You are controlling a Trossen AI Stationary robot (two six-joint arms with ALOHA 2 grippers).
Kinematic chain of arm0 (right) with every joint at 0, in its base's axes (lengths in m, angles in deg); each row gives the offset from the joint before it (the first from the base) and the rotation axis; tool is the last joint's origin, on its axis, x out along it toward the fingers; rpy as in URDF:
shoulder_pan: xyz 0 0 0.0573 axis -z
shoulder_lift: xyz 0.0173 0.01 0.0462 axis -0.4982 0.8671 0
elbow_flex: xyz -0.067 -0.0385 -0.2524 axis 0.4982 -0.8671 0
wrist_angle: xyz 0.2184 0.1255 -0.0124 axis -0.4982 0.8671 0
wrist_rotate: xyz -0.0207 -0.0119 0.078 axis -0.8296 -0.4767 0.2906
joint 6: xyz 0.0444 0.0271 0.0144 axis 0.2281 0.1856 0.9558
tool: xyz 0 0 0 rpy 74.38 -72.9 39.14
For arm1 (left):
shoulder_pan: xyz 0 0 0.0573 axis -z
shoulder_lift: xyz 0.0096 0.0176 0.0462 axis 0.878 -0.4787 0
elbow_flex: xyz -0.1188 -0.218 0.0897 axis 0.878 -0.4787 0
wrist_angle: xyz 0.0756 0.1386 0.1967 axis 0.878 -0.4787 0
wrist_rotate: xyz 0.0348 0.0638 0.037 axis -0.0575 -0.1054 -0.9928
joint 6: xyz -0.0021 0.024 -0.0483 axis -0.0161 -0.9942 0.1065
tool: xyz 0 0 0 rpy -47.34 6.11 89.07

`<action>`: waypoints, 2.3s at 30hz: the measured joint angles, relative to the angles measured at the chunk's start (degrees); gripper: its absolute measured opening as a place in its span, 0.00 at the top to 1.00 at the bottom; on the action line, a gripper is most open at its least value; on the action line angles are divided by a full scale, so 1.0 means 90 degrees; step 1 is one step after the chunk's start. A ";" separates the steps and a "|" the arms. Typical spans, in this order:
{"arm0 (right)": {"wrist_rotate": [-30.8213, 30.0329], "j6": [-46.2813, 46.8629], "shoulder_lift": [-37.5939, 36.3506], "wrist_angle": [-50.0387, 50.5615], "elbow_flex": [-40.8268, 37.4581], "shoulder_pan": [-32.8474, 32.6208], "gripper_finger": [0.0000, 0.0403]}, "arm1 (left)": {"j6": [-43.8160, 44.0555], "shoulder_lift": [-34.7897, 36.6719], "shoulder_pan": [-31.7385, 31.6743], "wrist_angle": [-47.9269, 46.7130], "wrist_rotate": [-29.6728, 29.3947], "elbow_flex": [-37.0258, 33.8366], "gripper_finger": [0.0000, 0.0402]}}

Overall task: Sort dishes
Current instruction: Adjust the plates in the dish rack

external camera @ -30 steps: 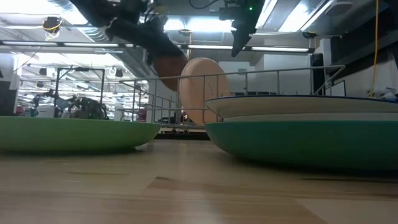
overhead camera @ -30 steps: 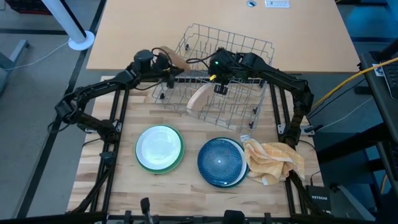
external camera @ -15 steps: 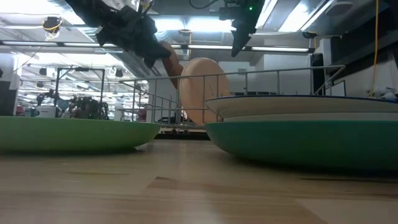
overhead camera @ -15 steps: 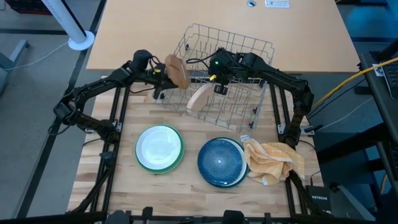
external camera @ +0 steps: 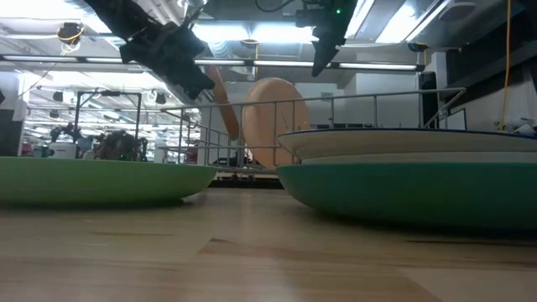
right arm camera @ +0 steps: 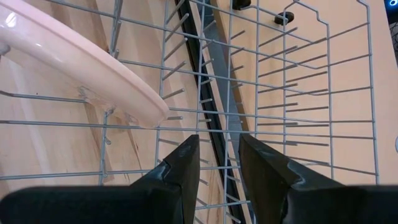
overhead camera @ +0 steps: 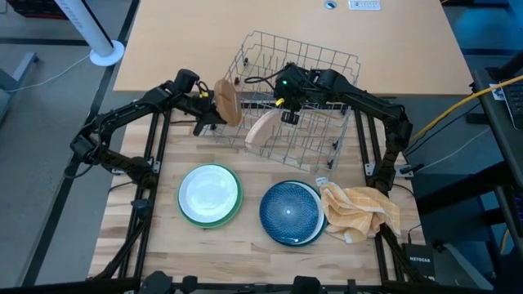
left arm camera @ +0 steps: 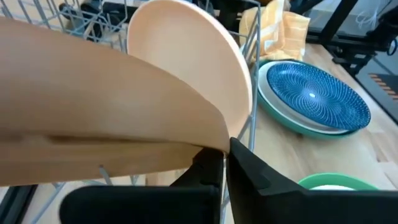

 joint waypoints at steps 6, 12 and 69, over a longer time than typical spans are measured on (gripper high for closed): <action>0.0000 0.0000 0.0000 -0.0001 0.0000 0.0000 0.71 | -0.0130 0.0131 0.0008 0.0037 0.0006 0.0002 1.00; 0.0000 -0.0002 0.0000 -0.0003 0.0000 0.0000 0.71 | -0.0642 0.0279 0.0007 0.0112 0.0471 0.0007 1.00; 0.0505 -0.0005 0.0000 -0.0558 0.0000 0.0000 0.71 | -0.2326 -0.1156 0.0392 0.0041 -0.1252 0.0005 0.97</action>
